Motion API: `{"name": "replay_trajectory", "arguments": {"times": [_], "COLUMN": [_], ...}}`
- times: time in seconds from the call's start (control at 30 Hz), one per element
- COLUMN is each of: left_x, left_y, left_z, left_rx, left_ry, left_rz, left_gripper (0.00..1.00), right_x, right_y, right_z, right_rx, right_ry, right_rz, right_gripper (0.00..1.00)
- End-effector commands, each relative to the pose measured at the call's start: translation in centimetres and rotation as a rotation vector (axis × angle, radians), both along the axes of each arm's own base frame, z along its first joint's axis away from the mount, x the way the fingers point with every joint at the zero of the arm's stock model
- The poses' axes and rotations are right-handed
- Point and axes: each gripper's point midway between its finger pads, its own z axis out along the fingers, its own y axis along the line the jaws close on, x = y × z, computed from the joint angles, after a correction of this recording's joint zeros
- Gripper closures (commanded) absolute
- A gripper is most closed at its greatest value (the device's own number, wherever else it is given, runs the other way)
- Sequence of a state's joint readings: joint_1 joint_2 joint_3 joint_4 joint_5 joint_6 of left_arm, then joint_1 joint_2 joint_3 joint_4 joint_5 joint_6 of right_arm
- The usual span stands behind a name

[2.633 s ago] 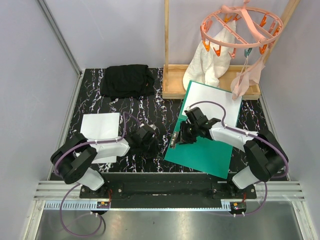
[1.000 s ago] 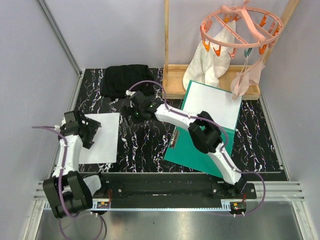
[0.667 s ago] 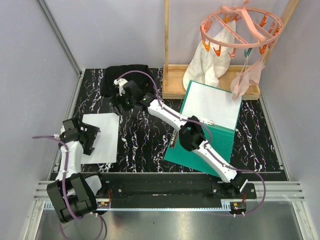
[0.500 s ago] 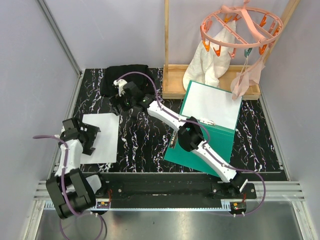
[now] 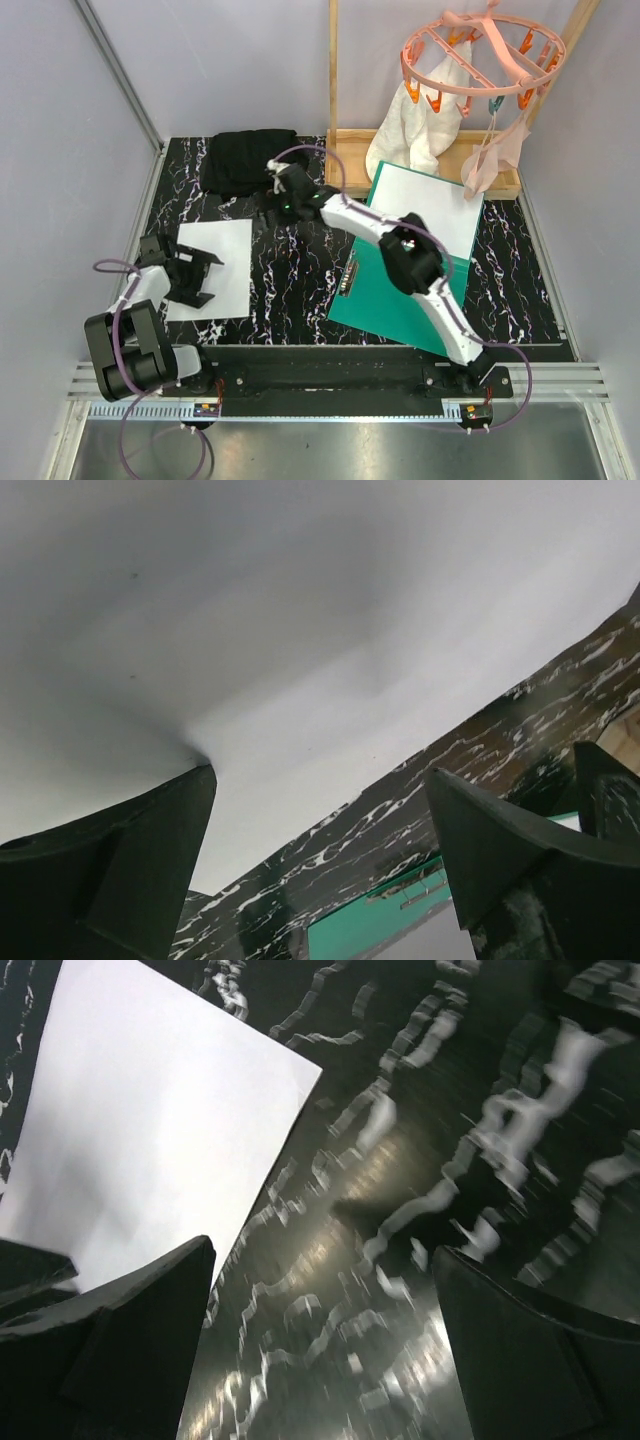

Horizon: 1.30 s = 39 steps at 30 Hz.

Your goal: Put the files into the folder

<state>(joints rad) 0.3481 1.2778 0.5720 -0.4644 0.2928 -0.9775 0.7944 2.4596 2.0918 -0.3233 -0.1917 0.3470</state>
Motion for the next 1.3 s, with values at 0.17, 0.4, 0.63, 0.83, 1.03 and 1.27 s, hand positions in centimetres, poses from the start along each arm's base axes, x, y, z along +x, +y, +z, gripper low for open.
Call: {"name": "replay_trajectory", "arguments": {"times": [0.17,0.4,0.63,0.83,1.03,1.27], "left_x": [-3.6,-1.6,-0.3,-1.4,-2.6,-3.1], "left_y": [-10.5,-12.1,-11.4,-13.7,-12.7,-11.7], "left_z": [-1.3,6.4,9.5,6.7,3.4,1.1], "left_rx": [-0.049,0.147,0.281,0.138,0.153,0.182], "left_ry": [0.055,-0.249,-0.389,-0.365,-0.28,-0.219], "left_rz": [-0.234,-0.448,-0.586,-0.633,-0.594,-0.547], "left_gripper": [0.04,0.03,0.03,0.07,0.07,0.06], "right_x": [-1.5,-5.2,-5.0,-2.1,-1.0,-4.1], "right_y": [-10.6,-11.5,-10.6,-8.7,-7.5,-6.3], "right_z": [8.3,4.8,3.0,0.5,-2.0,-3.5], "right_rx": [0.13,0.125,0.076,-0.033,-0.118,-0.17], "right_ry": [0.033,0.147,0.056,-0.053,-0.063,-0.039], "right_rz": [-0.138,-0.101,0.036,0.167,0.207,0.273], "right_gripper": [0.0,0.0,0.0,0.0,0.01,0.0]}}
